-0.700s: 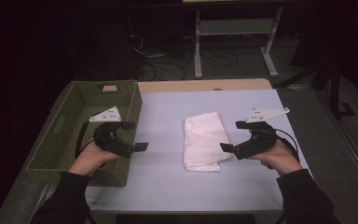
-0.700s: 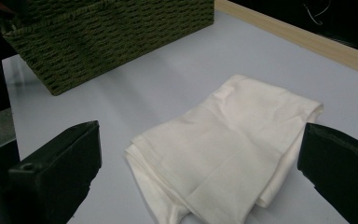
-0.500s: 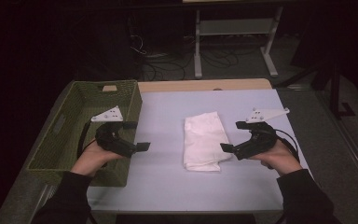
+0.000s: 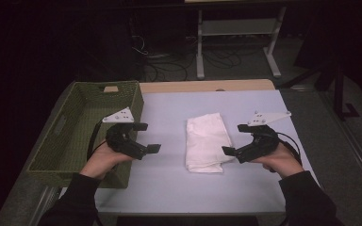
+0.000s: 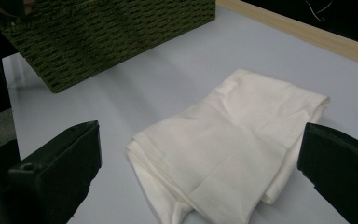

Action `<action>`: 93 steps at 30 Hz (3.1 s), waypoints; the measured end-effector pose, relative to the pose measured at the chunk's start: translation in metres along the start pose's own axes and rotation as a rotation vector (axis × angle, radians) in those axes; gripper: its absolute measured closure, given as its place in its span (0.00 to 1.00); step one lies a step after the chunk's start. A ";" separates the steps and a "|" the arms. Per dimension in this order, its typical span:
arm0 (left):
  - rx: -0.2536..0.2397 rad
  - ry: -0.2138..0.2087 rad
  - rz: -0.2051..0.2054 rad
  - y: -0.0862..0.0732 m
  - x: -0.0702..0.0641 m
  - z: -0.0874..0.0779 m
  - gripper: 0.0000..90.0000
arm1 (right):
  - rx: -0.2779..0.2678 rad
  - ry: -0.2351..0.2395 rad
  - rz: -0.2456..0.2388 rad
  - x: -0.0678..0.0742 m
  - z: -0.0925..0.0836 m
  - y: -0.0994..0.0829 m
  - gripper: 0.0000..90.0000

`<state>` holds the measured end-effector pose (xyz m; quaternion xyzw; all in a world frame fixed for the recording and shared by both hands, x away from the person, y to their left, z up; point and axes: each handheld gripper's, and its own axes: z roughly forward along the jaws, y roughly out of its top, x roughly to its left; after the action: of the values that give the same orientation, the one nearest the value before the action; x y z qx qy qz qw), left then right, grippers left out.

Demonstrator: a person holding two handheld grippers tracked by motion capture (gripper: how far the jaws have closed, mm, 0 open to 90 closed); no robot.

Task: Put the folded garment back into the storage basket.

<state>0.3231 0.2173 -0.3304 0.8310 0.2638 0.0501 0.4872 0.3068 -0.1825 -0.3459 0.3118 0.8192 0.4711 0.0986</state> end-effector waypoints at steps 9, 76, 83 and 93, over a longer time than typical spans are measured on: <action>-0.005 -0.009 0.007 0.006 -0.005 0.007 0.00 | -0.001 0.002 0.007 -0.001 0.001 -0.004 0.00; 0.034 -0.019 0.017 -0.028 -0.020 0.091 0.00 | 0.040 -0.022 0.082 -0.006 0.014 -0.055 0.00; 0.040 -0.017 0.011 -0.033 -0.020 0.095 0.00 | 0.052 -0.011 0.082 -0.002 0.016 -0.060 0.00; 0.061 -0.011 0.010 -0.040 -0.018 0.100 0.00 | 0.074 0.003 0.087 0.004 0.026 -0.069 0.00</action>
<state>0.3256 0.1459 -0.4127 0.8470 0.2585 0.0399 0.4629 0.2862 -0.1866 -0.4164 0.3497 0.8220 0.4447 0.0653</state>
